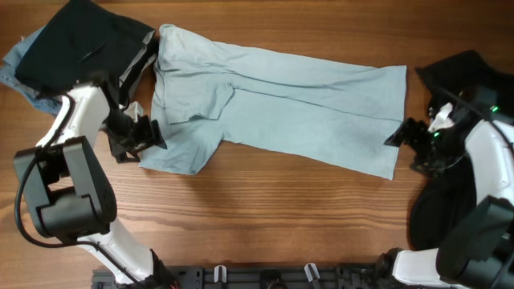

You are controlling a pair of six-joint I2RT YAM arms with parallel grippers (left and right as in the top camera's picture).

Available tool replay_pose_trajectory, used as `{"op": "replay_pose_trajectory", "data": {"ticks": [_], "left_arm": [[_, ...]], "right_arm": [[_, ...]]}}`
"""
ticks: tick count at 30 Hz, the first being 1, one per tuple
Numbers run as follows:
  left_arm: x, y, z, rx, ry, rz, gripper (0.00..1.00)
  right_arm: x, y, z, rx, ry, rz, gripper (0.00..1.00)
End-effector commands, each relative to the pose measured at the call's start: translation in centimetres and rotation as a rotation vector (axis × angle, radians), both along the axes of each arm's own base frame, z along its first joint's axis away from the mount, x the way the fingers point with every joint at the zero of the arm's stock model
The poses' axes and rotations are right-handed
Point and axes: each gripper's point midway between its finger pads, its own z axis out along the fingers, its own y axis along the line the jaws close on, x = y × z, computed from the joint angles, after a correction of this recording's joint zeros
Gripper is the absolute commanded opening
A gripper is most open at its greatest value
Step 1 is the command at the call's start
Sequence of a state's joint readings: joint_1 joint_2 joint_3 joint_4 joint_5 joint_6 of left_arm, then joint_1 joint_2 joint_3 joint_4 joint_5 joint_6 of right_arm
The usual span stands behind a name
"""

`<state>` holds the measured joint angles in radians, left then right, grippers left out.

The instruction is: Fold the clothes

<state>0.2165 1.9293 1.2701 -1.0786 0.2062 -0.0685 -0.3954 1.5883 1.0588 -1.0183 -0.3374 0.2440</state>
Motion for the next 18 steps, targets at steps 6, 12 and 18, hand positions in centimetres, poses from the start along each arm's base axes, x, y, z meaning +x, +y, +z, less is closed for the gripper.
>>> {"op": "replay_pose_trajectory", "data": {"ticks": [6,12,18], "left_arm": [[-1.7,-0.4,-2.6,-0.005,0.001,0.032,0.7],[-1.7,-0.4,-2.6,-0.005,0.001,0.032,0.43],[-2.0,-0.5,-2.6,-0.006,0.018,0.05,0.15]], "right_arm": [[-1.0,1.1,-5.4,0.056,0.035,-0.114,0.88],[-1.4,1.2,-8.4,0.042,0.001,-0.171,0.78],[-1.6,1.0,-9.2,0.02,-0.008,-0.186,0.22]]}}
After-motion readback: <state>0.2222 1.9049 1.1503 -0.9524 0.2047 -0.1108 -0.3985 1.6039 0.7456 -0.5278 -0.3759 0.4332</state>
